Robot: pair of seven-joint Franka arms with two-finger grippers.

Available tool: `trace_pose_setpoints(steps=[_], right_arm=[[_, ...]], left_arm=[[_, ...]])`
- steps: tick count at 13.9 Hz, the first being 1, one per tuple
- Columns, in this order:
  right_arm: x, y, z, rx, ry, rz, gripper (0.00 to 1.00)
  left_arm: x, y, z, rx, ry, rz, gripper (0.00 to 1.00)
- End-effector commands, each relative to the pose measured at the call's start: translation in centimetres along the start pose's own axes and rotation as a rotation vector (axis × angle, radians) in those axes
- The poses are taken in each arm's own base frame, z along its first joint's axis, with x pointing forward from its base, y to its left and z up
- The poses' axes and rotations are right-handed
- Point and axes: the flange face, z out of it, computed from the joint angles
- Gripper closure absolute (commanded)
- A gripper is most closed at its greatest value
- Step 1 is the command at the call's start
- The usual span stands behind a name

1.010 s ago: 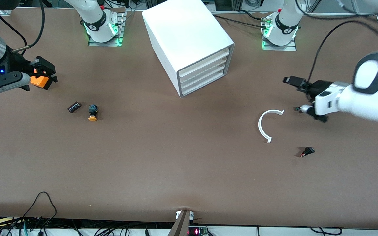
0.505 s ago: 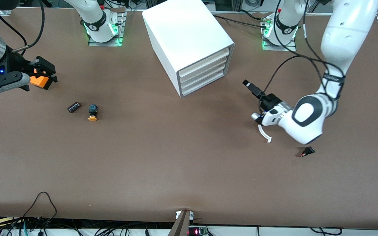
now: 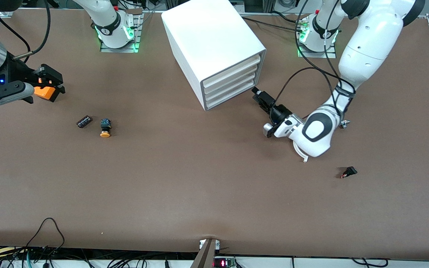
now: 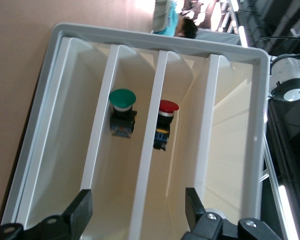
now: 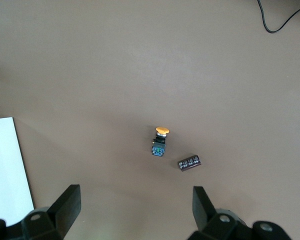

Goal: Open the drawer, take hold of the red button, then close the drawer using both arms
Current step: 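Grasp the drawer front with the left gripper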

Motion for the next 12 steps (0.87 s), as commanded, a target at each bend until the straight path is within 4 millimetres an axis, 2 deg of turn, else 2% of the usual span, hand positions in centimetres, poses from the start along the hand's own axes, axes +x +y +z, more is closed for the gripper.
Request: trace_pose_setpoints(steps=[1,3,7,10,12], right_arm=[[0.3,0.2,-0.5,0.002,0.006,0.008,0.01],[0.3,0.2,-0.5,0.0,0.007,0.008,0.01],[0.3,0.2,-0.5,0.001,0.005,0.008,0.01],[0.3,0.2,-0.5,0.002,0.007,0.008,0.01],[0.3,0.2,-0.5,0.002,0.007,0.007,0.01]], left_arm=[[-0.1,0.1,2.3,-0.042,0.047,0.068,0.31],[0.2,0.2,3.7,-0.069,0.058,0.067,0.36],[1.0,-0.1,8.9,-0.067,0.09,0.066,0.38],[1.1,-0.1,10.9,-0.076,0.1,0.057,0.44],[1.1,-0.1,10.8,-0.073,0.101,0.058,0.57]])
